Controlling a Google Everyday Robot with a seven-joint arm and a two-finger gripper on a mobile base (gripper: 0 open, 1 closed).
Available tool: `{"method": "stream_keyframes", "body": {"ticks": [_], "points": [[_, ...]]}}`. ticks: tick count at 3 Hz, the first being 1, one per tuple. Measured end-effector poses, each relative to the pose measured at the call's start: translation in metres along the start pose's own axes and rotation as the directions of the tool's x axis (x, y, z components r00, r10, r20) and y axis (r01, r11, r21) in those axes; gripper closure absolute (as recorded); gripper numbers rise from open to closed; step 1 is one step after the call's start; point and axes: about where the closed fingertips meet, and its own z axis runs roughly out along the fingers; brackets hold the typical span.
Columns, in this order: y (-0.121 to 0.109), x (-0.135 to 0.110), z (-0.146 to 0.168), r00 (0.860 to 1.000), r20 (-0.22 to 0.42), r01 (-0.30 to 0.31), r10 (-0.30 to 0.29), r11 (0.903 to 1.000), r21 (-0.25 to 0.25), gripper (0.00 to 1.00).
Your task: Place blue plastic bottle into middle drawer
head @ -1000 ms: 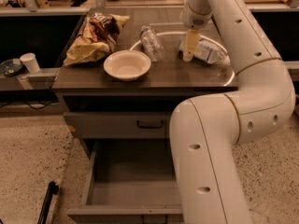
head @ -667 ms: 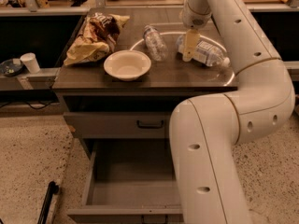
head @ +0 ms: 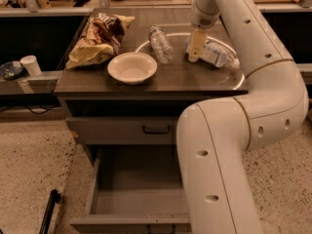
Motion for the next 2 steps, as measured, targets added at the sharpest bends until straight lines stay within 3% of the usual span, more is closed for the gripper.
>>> {"method": "stream_keyframes", "body": {"ticks": [1, 2], "points": [[0.000, 0.015, -0.004, 0.992, -0.030, -0.119, 0.119, 0.9929, 0.008, 0.00], [0.003, 0.032, -0.004, 0.972, -0.037, -0.232, 0.232, 0.9727, 0.010, 0.00]]}}
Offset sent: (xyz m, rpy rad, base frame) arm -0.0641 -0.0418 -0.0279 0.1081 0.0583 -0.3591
